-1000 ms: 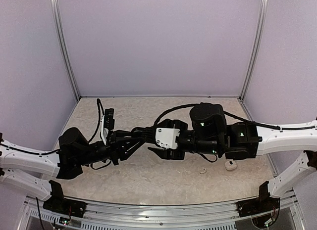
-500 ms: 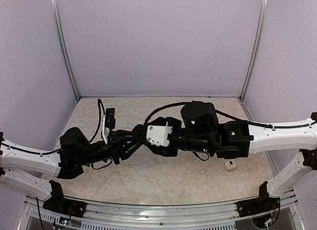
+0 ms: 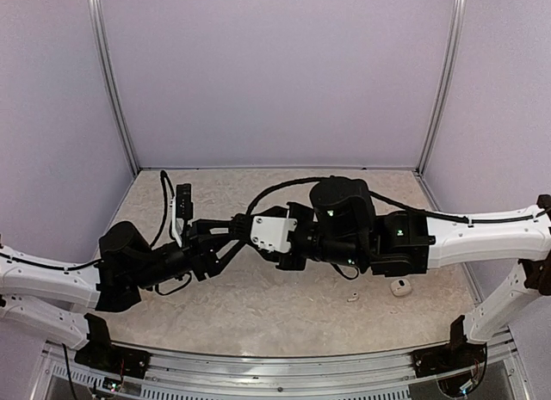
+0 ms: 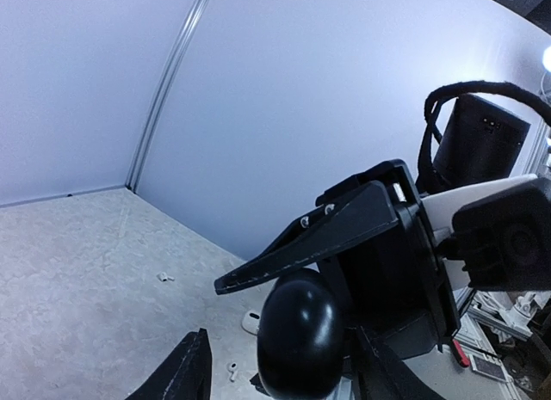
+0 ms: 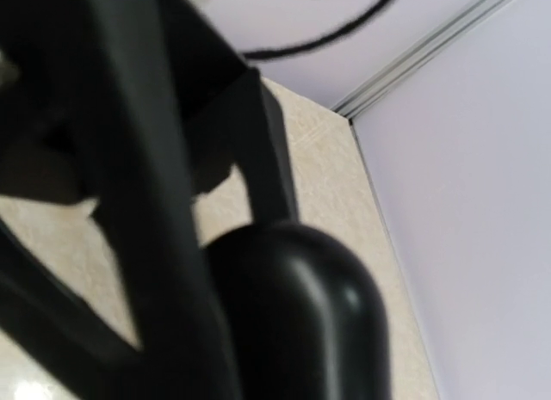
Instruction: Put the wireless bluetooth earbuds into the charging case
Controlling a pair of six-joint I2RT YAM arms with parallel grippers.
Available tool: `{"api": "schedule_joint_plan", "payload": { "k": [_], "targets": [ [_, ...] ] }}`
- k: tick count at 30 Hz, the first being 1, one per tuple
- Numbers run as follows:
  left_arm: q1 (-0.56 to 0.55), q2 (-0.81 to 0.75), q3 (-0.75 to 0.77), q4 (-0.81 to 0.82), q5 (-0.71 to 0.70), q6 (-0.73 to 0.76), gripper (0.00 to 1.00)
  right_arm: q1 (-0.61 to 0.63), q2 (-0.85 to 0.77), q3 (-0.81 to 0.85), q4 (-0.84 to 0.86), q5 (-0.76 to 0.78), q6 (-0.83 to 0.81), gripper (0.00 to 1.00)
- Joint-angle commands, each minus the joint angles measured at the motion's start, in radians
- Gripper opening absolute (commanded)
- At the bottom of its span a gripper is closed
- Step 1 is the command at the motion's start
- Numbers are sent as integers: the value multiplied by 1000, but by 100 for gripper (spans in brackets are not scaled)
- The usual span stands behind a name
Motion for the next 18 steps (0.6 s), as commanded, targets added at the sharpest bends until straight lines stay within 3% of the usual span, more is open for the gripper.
{"api": "schedule_joint_plan", "payload": {
  "k": [1, 6, 11, 18],
  "targets": [
    [13, -66, -22, -41, -100, 41, 62, -94, 1, -4, 46, -87, 145, 27],
    [41, -149, -25, -148, -210, 71, 98, -262, 38, 2, 32, -251, 305, 27],
    [61, -197, -14, -245, -369, 43, 99, -411, 170, 100, -58, -382, 441, 28],
    [70, -167, 44, -408, -573, -48, 99, -534, 402, 242, -110, -445, 547, 28]
  ]
}}
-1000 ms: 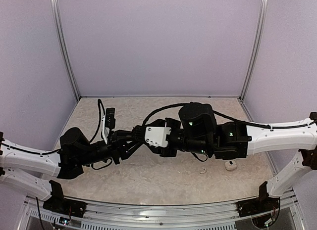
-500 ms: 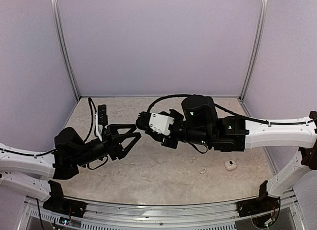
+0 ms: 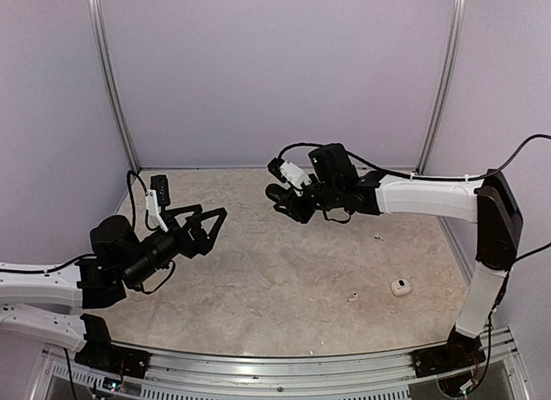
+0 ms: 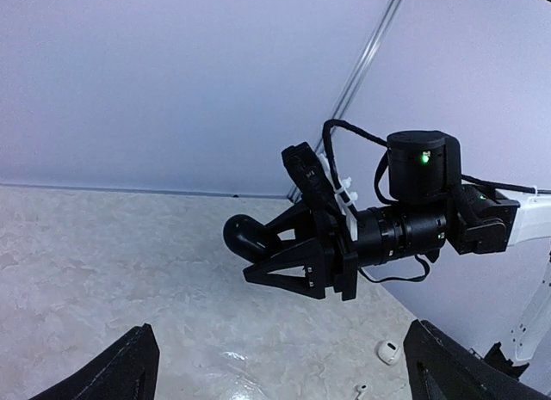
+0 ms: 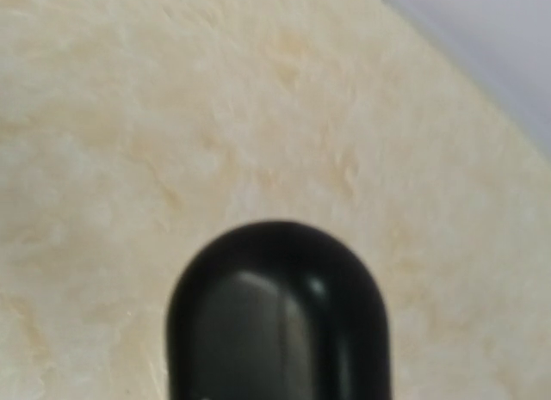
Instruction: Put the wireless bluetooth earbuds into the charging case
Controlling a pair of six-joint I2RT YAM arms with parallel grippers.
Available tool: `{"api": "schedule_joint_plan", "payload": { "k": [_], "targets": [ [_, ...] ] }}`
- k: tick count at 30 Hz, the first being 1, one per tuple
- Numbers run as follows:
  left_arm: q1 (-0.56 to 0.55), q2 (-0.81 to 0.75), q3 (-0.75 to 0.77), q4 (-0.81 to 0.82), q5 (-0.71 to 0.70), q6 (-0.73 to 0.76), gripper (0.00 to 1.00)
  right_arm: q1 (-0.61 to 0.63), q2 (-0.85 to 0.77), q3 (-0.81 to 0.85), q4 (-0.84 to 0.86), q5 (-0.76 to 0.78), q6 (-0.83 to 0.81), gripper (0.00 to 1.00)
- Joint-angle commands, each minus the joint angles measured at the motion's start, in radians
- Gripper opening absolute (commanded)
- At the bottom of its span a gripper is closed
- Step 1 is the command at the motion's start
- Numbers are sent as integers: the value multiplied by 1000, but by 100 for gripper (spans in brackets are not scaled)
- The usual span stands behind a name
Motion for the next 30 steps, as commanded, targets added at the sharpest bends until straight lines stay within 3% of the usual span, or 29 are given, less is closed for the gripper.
{"api": "schedule_joint_plan", "payload": {
  "k": [1, 7, 11, 17, 30],
  "targets": [
    [12, 32, 51, -135, -187, -87, 99, -68, 136, 104, -51, -94, 117, 28],
    [14, 80, 98, -261, -333, -250, 99, -153, 361, 296, -115, -172, 167, 32],
    [14, 89, 95, -282, -391, -248, 99, -178, 477, 411, -146, -172, 167, 32],
    [16, 83, 93, -287, -373, -215, 99, -195, 621, 589, -208, -175, 167, 34],
    [6, 109, 92, -262, -347, -150, 99, -211, 738, 691, -220, -178, 207, 46]
  ]
}}
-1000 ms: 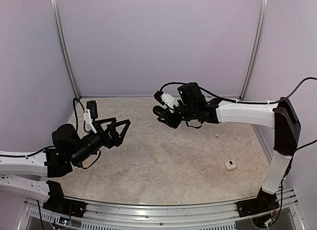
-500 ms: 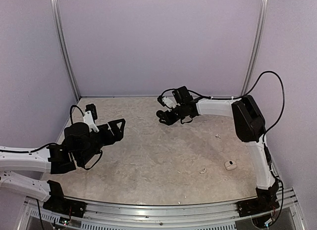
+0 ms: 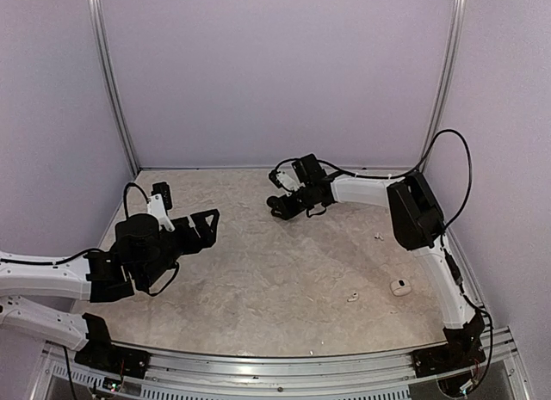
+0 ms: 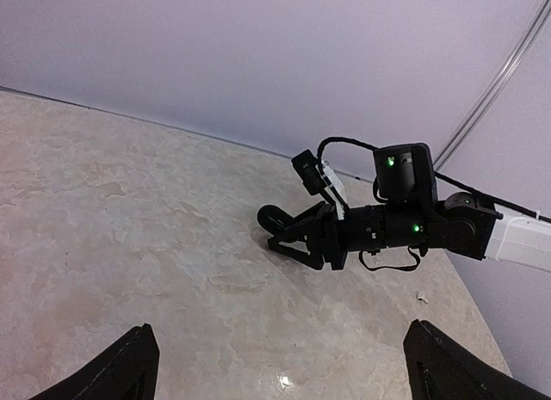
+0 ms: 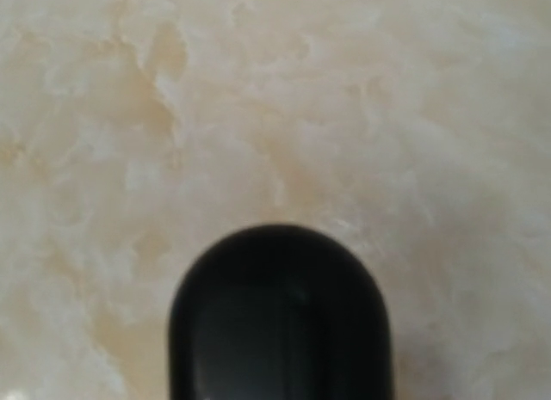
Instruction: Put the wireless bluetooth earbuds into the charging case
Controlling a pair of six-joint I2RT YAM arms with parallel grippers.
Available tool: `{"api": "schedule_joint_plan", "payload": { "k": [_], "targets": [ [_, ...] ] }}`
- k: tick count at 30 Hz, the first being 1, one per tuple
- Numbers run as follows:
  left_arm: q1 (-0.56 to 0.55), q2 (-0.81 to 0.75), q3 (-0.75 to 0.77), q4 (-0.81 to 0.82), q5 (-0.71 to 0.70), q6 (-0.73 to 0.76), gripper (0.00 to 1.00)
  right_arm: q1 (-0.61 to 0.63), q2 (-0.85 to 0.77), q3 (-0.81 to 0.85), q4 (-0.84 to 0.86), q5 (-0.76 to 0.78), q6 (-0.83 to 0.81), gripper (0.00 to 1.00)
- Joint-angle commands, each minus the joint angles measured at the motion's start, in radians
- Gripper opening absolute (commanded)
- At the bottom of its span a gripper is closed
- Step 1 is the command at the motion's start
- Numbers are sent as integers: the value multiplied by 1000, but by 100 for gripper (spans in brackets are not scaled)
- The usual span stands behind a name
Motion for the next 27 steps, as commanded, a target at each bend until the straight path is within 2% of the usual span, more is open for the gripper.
{"api": "schedule_joint_plan", "payload": {
  "k": [1, 9, 14, 18, 27],
  "targets": [
    [-5, 4, 23, 10, 6, 53, 99, -10, 33, 39, -20, -12, 10, 46],
    [-4, 39, 62, -35, 51, 94, 99, -15, 27, 28, -28, -11, 4, 55],
    [-4, 42, 58, -28, 95, 143, 99, -14, -80, -79, 16, -23, -1, 70],
    [-2, 35, 57, -16, 139, 195, 99, -14, -239, -240, 68, 14, 7, 84],
    [7, 43, 44, 35, 231, 227, 99, -23, -684, -712, 97, 168, 110, 96]
  ]
}}
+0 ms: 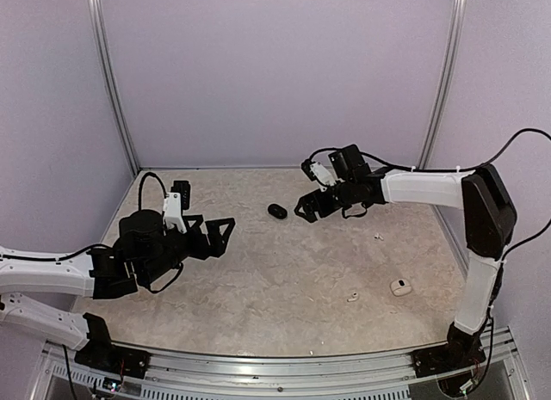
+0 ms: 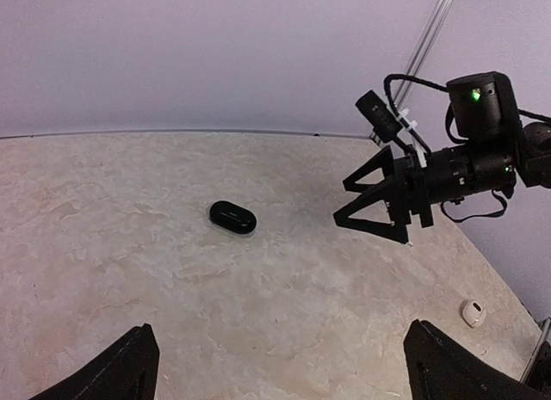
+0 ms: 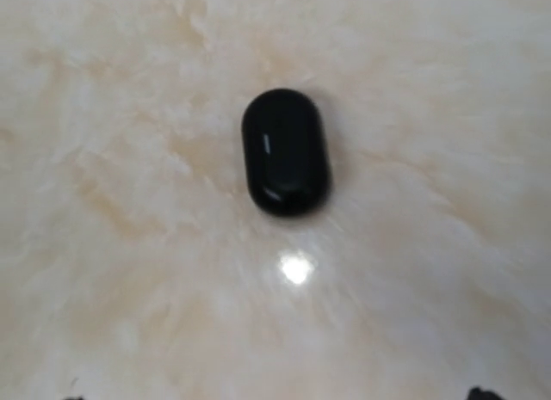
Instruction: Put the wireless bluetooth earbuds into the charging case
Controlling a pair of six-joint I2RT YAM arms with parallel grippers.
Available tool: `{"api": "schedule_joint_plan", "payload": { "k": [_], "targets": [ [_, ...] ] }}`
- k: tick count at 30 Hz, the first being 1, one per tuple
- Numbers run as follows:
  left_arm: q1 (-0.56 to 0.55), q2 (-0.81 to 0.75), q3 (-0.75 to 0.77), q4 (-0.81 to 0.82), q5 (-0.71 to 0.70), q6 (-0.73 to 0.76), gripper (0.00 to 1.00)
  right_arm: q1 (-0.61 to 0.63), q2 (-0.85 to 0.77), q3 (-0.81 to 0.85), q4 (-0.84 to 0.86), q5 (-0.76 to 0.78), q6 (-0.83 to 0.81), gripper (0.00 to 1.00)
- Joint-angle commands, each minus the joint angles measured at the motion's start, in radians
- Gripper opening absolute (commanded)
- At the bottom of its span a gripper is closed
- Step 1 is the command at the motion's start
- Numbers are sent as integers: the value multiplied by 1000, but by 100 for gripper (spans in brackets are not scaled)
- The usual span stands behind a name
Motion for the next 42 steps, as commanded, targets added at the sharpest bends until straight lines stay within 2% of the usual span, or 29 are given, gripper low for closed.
{"api": "schedule_joint_plan", "payload": {
  "k": [1, 8, 12, 18, 22, 28, 33, 42],
  "targets": [
    [7, 10, 9, 44, 64, 34, 99, -18, -220, -173, -2, 99, 82, 98],
    [12, 37, 2, 86, 108, 46, 99, -24, -536, -408, -197, 210, 238, 99],
    [13, 62, 13, 96, 144, 65, 99, -26, -721, -508, -367, 290, 329, 100],
    [17, 107, 23, 144, 207, 88, 99, -32, -887, -612, -534, 285, 492, 100],
    [21, 152, 60, 138, 233, 98, 99, -36, -905, -687, -567, 258, 580, 100],
    [24, 176, 72, 143, 235, 98, 99, -44, -896, -764, -611, 247, 811, 98],
    [26, 175, 63, 158, 236, 95, 99, -45, -941, -833, -526, 211, 983, 95],
    [28, 144, 45, 149, 225, 96, 99, -101, -870, -854, -443, 217, 971, 95]
  ]
}}
